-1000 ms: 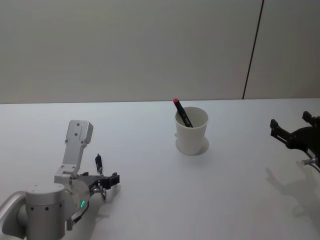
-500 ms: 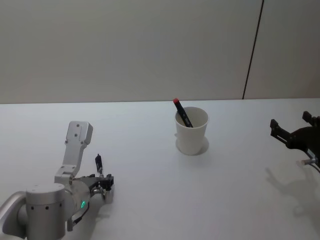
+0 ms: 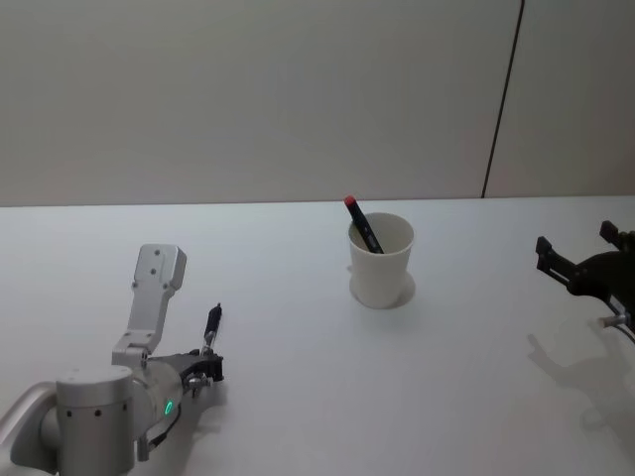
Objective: Place the pen into the pen holder.
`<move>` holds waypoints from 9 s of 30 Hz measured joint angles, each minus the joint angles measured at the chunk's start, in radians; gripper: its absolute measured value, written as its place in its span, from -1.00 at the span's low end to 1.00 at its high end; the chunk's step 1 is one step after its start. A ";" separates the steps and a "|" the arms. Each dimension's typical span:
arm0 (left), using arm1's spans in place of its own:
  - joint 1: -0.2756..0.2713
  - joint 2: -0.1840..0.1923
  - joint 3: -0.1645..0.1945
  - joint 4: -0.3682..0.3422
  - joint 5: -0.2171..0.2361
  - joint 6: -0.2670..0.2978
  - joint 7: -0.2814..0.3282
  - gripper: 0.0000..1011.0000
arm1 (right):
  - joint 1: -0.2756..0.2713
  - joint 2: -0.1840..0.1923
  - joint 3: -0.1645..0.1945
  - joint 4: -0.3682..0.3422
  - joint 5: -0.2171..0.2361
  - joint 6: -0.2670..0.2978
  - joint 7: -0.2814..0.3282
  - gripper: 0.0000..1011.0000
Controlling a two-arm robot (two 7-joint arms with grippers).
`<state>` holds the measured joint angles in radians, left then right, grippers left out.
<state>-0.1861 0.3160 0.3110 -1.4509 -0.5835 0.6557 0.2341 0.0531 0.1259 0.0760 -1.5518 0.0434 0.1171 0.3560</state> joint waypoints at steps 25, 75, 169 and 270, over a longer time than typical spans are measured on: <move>0.012 0.006 -0.011 -0.035 0.041 -0.050 0.004 -0.74 | 0.000 0.000 0.000 0.000 0.000 0.000 0.000 0.98; 0.045 0.078 0.009 -0.183 0.364 -0.574 -0.440 -0.74 | 0.000 0.000 0.000 0.000 0.000 0.000 0.000 0.98; -0.125 -0.099 0.150 0.073 0.379 -0.802 -0.919 -0.74 | 0.000 0.000 0.000 0.000 0.000 0.000 0.000 0.98; -0.118 -0.091 0.150 0.060 0.372 -0.796 -0.922 -0.74 | -0.098 0.106 0.033 -0.149 0.754 0.420 0.339 0.98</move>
<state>-0.3037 0.2249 0.4614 -1.3907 -0.2116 -0.1399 -0.6876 -0.0453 0.2317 0.1092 -1.7012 0.7973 0.5372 0.6946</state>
